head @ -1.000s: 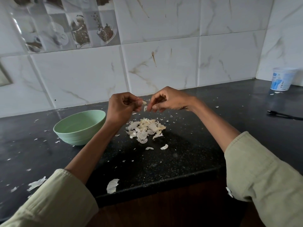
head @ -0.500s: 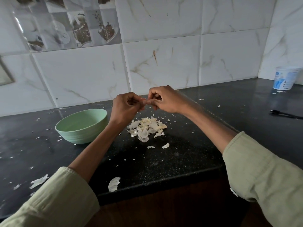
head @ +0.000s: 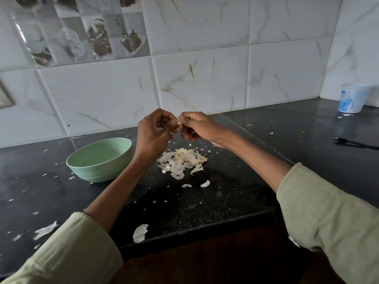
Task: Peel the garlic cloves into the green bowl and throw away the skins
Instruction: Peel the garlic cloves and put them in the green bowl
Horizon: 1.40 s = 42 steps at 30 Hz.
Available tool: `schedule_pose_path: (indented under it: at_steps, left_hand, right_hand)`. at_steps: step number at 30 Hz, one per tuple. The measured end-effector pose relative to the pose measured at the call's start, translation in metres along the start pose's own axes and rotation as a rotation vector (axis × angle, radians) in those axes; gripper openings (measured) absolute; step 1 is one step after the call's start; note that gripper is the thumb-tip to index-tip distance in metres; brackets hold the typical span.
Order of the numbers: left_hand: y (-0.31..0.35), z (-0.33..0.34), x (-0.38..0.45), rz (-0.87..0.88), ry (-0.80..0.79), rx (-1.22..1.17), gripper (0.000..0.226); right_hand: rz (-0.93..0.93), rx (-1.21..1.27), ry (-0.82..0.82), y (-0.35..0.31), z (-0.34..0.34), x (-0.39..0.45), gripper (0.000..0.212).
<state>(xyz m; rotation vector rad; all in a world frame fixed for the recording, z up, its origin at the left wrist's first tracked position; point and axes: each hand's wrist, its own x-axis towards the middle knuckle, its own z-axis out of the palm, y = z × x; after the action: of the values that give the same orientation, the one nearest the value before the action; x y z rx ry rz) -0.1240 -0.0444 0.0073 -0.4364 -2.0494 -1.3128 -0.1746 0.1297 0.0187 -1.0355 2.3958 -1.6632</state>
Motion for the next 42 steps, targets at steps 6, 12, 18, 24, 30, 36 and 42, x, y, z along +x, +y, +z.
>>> schedule_pose_path:
  at_steps: [6, 12, 18, 24, 30, 36, 42]
  left_hand:
    - [-0.002, 0.0, 0.001, 0.008, 0.01, 0.011, 0.004]
    - [-0.002, 0.001, 0.0, -0.029, -0.041, -0.01, 0.008]
    - [-0.008, -0.001, -0.001, -0.045, -0.102, 0.139, 0.015]
    - [-0.014, -0.003, 0.0, 0.074, -0.227, 0.394, 0.011]
    - [-0.012, -0.006, 0.002, 0.035, -0.188, 0.361, 0.017]
    - [-0.005, -0.006, 0.003, -0.012, -0.111, 0.207, 0.013]
    - [-0.005, -0.008, 0.004, -0.109, -0.101, 0.089, 0.015]
  right_hand:
    - [0.132, 0.371, -0.094, 0.001, -0.005, 0.004, 0.029]
    - [0.15, 0.377, -0.042, 0.0, -0.009, 0.004, 0.018]
    - [0.143, 0.212, 0.057, 0.002, -0.021, 0.004, 0.027]
    - [0.115, 0.061, 0.086, 0.003, -0.026, 0.003, 0.032]
    - [0.111, 0.007, 0.049, 0.003, -0.026, 0.003, 0.033]
    - [0.054, -0.121, 0.006, 0.003, -0.024, 0.0, 0.03]
    - [-0.087, -0.304, 0.029, -0.001, -0.019, -0.002, 0.02]
